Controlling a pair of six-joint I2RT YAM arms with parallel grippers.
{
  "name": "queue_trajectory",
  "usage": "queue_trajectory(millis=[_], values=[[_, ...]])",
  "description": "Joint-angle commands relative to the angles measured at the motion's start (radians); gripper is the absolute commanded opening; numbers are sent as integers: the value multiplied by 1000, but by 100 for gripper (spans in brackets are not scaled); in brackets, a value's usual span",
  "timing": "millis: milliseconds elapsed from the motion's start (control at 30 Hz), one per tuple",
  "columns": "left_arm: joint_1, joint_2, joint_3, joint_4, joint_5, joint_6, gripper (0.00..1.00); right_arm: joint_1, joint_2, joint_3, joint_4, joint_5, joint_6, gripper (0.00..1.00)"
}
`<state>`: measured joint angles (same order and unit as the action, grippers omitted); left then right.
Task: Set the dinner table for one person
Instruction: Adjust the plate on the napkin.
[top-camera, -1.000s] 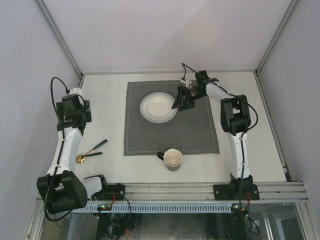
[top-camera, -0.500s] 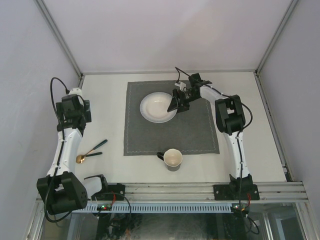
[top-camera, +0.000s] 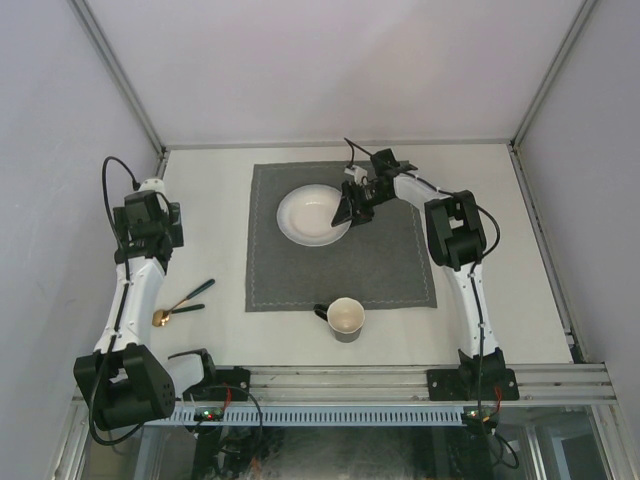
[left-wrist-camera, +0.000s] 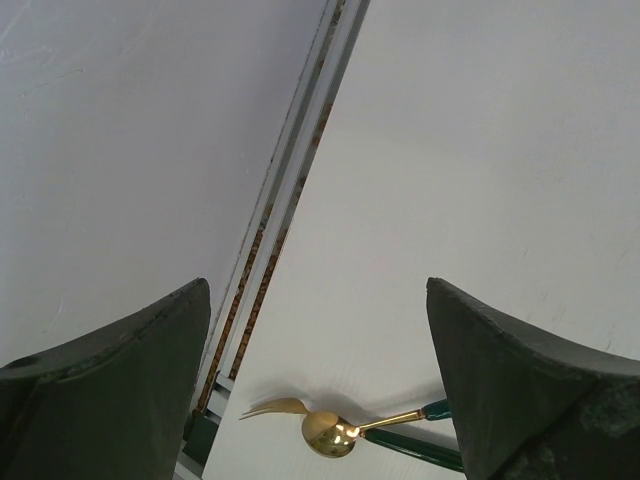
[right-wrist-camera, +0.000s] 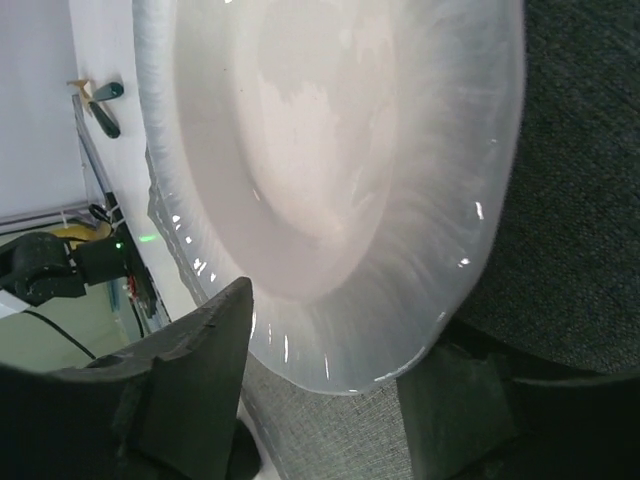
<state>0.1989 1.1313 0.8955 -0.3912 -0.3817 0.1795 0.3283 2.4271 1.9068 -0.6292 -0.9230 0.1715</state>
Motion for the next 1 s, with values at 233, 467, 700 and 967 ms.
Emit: queue_trajectory(millis=[233,467,700,967], values=[[4,-30,-21,16,3,10,92,16,11,39,31,-8,18,0],[4,-29,-21,17,9,8,92,-8,-9,32,30,-23,25,0],[4,-30,-21,17,9,8,92,-43,-43,24,-22,-32,-9,0],[4,-24,-18,17,14,10,92,-108,-109,-29,-57,-82,-11,0]])
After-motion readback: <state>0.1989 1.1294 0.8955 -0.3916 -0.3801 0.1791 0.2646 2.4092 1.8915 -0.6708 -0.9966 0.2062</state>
